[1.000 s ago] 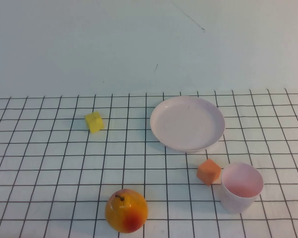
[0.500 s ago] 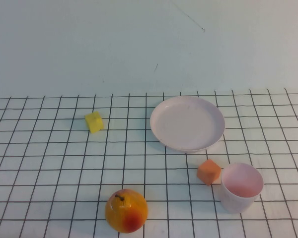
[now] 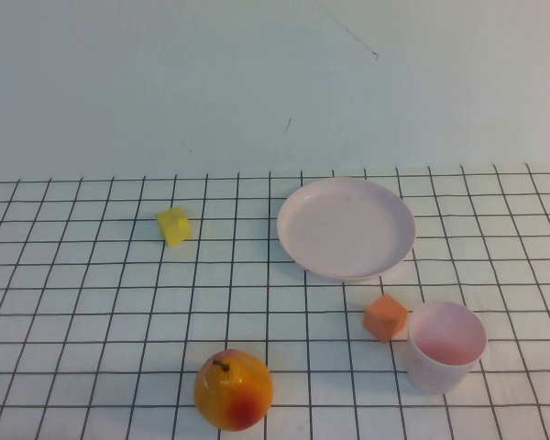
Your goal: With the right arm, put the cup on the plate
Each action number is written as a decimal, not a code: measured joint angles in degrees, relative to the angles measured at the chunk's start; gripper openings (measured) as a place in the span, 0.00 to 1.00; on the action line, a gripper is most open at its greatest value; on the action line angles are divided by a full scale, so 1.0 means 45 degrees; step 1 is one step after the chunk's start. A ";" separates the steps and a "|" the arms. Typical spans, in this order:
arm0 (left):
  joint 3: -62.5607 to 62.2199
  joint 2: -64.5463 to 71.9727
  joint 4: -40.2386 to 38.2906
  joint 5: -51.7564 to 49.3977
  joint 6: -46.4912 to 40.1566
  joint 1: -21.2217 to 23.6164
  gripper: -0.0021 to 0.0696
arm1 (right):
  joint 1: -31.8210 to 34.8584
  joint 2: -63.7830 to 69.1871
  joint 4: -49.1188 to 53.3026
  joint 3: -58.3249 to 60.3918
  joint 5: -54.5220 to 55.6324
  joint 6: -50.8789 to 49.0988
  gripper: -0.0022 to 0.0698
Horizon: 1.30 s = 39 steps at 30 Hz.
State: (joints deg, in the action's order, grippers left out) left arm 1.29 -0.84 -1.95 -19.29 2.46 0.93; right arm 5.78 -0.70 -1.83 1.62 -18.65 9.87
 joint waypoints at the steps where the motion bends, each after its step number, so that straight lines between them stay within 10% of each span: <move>1: 0.0000 0.0000 0.0000 0.0000 0.0000 0.0000 0.03 | 0.0000 0.0000 0.0000 0.0000 0.0050 0.0000 0.03; 25: 0.0000 0.0000 0.0000 0.0000 0.0000 0.0000 0.03 | -0.0072 0.0000 -0.0025 0.0000 1.2066 -0.0786 0.03; 39: 0.0000 0.0000 0.0000 0.0000 0.0000 0.0000 0.03 | -0.0072 0.1768 0.0682 -0.7317 0.1699 -0.1115 0.03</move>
State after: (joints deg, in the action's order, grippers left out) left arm 1.29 -0.84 -1.95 -19.29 2.46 0.93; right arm 5.46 7.26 1.23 -31.31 -11.00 4.85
